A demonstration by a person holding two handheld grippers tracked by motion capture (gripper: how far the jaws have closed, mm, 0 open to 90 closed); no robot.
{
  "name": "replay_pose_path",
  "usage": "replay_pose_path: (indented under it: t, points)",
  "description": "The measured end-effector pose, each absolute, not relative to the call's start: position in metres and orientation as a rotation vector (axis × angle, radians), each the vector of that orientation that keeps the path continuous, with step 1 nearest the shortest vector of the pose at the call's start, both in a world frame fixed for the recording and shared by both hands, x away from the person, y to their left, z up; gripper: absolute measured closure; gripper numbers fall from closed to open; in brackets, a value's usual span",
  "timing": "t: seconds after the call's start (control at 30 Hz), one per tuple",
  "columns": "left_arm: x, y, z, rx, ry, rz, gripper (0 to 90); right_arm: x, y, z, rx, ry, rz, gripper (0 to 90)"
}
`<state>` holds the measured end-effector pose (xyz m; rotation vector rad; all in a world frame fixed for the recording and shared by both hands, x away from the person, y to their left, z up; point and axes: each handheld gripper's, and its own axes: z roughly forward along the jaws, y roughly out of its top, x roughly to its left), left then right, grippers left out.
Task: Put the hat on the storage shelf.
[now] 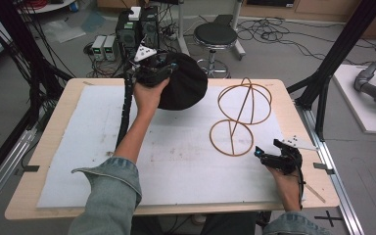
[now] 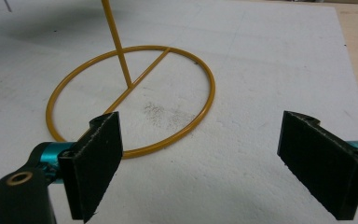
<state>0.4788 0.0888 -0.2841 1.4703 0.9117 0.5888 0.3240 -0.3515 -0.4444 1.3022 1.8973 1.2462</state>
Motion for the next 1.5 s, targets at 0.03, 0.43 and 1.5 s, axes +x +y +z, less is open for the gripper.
replay_pose_path:
  t: [0.03,0.43,1.5]
  points:
    - [0.478,0.091,-0.279,1.459,0.908,0.588,72.5,0.324,-0.351,-0.444,1.302,1.897,1.246,13.8]
    - [0.459,0.105,-0.225,1.348,0.836,0.567,72.5,0.323,-0.352,-0.444,1.306,1.887,1.258,13.8]
    - [0.447,0.018,-0.205,1.293,0.615,0.199,72.4,0.324,-0.353,-0.444,1.3,1.887,1.255,13.9]
